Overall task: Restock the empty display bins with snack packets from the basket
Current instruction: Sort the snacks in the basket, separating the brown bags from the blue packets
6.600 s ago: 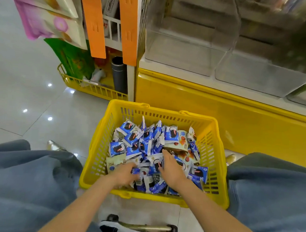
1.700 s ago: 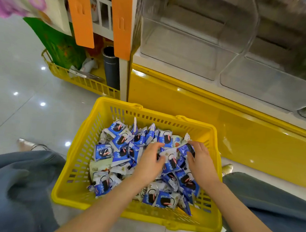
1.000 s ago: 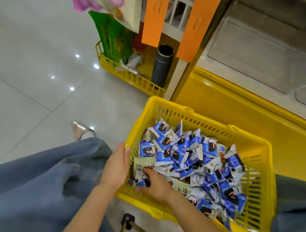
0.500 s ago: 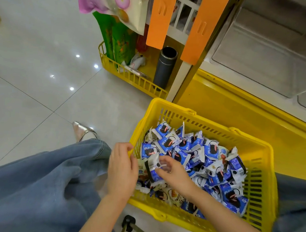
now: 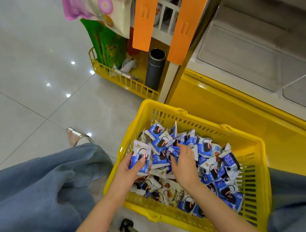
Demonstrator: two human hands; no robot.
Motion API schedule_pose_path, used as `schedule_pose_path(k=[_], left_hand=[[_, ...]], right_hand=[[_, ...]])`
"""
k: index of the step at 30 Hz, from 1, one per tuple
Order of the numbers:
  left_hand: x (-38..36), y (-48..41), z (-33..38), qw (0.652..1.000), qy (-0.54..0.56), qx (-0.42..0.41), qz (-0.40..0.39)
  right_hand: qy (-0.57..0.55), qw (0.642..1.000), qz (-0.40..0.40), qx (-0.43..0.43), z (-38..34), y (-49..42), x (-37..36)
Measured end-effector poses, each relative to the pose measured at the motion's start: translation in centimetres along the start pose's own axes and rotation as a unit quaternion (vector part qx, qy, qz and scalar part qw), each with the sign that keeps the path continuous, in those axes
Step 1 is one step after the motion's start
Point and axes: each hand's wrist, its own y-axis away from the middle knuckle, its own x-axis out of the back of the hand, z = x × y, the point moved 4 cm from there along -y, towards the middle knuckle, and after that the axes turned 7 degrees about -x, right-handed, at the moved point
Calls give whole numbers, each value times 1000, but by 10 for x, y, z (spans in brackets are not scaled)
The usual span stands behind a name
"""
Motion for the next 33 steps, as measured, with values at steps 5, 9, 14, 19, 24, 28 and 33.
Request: schedule_pose_path(k=[5,9,14,19,24,28,33], left_hand=[[4,0,-9,999,-44,20,2],[5,-1,-15,999,-44,24,-1],[1,-3,-23,995,-54,82,-10],[-16,-2,-24,988,-32,126,-87],[-27,4,-22,985,45,83,-147],[-22,6,-19,996,41,38,-68],[-14,3,-15,998,30,26,-40]], right_hand=[[43,990,-111,-74,9,-16,-23],[32,991,-112,-70,9,-22,-10],[2,995,-103,-6,10,-10,33],[-239,964,-118,-14,-2,22,43],[-336,927,-168,-7,-29,48,13],[-317,939,-136,-7,-10,50,8],[-140,962,-216,-95,45,43,-31]])
